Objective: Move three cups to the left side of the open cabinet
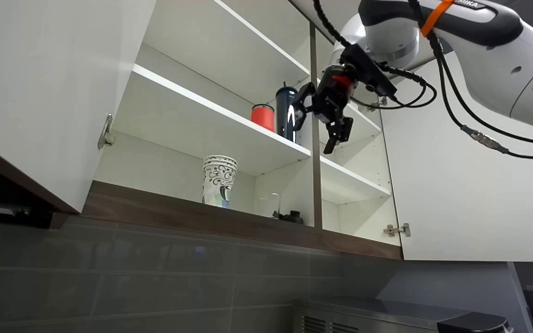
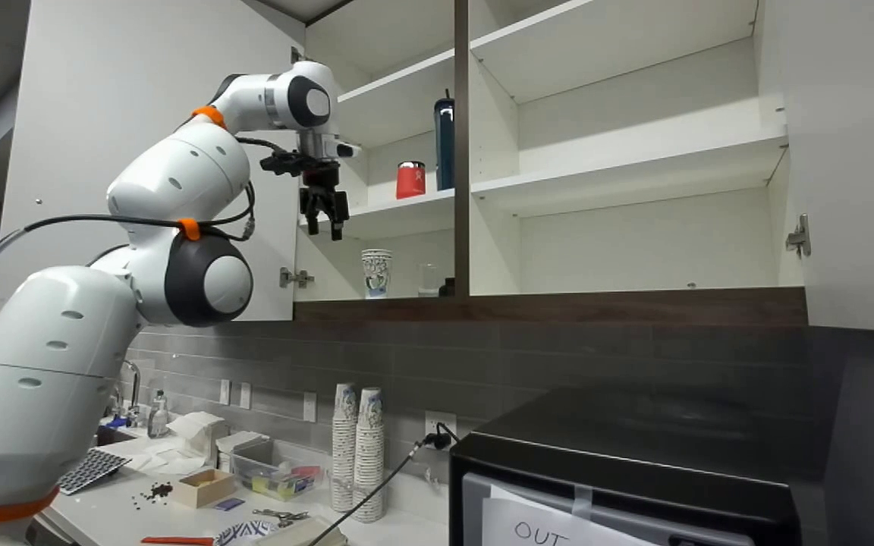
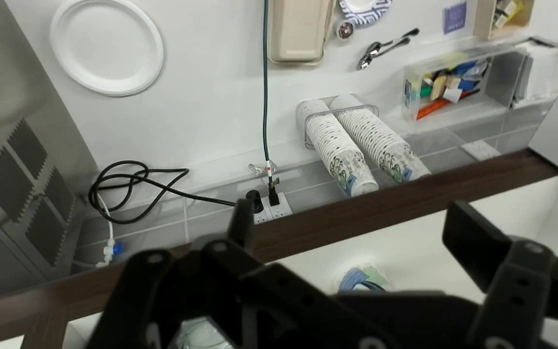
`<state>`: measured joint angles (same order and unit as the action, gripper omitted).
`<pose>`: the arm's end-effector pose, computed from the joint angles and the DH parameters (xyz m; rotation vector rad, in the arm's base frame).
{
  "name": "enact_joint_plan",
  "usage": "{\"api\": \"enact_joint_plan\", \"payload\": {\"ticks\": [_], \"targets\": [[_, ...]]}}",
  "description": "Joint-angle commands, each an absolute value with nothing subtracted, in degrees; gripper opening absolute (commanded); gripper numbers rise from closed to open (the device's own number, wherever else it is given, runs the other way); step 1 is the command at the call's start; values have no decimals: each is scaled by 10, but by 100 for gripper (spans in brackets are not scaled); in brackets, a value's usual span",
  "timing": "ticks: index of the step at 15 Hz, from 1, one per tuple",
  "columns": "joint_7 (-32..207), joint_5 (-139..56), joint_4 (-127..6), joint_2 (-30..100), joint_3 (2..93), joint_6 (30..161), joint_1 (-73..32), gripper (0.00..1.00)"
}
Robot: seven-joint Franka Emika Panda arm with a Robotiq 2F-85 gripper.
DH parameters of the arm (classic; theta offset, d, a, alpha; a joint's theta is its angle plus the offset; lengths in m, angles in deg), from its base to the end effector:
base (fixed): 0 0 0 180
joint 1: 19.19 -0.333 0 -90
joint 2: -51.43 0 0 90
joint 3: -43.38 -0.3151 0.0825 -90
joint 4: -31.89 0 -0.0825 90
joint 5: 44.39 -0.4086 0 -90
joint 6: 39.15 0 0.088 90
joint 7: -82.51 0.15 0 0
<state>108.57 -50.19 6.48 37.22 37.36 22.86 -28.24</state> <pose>0.4741 0.1296 0.8819 -2.8610 0.1931 -0.4816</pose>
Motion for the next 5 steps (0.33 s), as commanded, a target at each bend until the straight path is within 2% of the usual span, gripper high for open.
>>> {"api": "enact_joint_plan", "payload": {"ticks": [1, 5], "targets": [[1052, -505, 65, 375, 378, 220, -280, 100], [1008, -504, 65, 377, 377, 216, -274, 100]]}}
